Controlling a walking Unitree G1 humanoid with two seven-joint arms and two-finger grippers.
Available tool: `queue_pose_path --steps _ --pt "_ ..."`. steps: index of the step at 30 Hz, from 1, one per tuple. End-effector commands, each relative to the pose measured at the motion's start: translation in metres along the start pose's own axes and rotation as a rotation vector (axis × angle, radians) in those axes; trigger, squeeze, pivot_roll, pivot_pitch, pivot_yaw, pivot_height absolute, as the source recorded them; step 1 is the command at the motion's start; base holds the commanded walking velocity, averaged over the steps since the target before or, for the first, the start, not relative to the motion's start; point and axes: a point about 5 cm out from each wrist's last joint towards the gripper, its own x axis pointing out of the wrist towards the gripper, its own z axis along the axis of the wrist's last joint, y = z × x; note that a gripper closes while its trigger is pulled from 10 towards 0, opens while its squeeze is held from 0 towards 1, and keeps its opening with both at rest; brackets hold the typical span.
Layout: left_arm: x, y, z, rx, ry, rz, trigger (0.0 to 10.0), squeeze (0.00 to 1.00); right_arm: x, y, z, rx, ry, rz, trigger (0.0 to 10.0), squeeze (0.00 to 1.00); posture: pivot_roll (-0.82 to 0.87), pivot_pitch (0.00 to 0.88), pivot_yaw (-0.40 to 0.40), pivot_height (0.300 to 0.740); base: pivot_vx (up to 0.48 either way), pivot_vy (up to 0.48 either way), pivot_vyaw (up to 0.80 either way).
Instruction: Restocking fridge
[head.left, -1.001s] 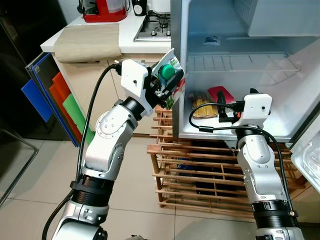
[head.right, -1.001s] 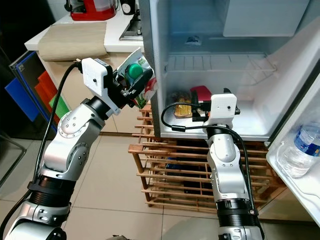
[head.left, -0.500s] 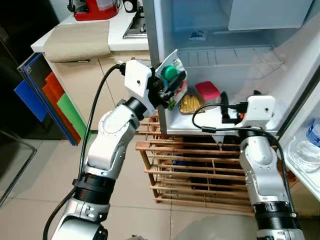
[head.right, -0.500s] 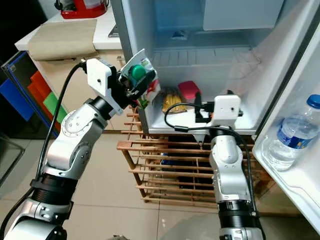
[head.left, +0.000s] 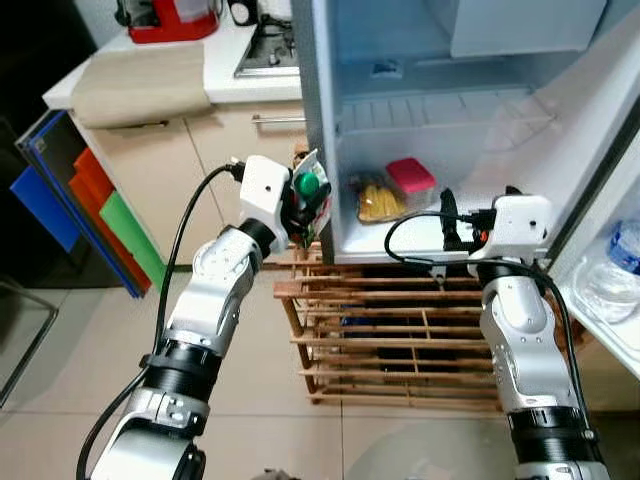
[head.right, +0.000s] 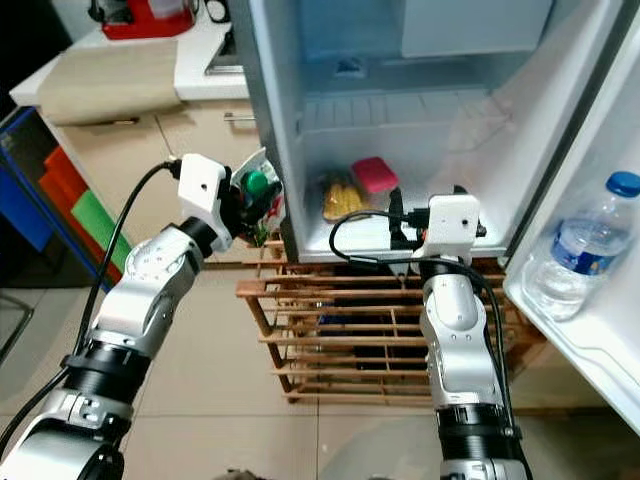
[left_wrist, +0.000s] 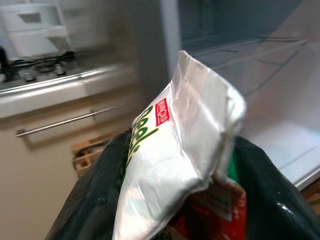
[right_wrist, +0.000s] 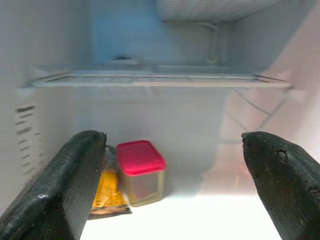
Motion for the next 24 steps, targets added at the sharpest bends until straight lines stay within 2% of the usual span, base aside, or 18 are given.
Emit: queue_pose_path --steps 1,7,9,13,24 --pt "-0.0061 0.009 -0.005 -0.014 -0.013 0.037 10.0 0.0 -0.0041 -0.0044 -0.0043 0.013 0.013 -0.008 10.0 0.0 -0.12 0.0 0.099 0.732 0.0 0.0 -0.48" --pt "-0.0121 0.0064 -0.0126 -0.031 -0.027 0.045 10.0 0.0 -0.0129 -0.0108 -0.0103 0.004 0.02 -0.008 10.0 0.0 -0.12 0.0 0.092 0.732 0.0 0.0 -0.64" --pt "-0.0114 0.0055 -0.0122 -0.029 -0.031 0.043 10.0 0.0 -0.0134 -0.0105 -0.0099 0.006 0.015 -0.005 10.0 0.0 -0.12 0.0 0.092 0.732 0.0 0.0 0.0" --pt "-0.0071 0.004 -0.0094 0.036 -0.049 0.022 10.0 0.0 -0.0115 -0.0051 -0.0084 0.009 0.007 0.016 10.0 0.0 -0.12 0.0 0.091 0.732 0.0 0.0 0.0" --pt "-0.0043 0.0033 -0.0103 0.016 -0.057 0.023 10.0 0.0 -0.0139 -0.0071 -0.0121 0.008 0.02 0.016 10.0 0.0 -0.13 0.0 0.092 0.732 0.0 0.0 0.0"
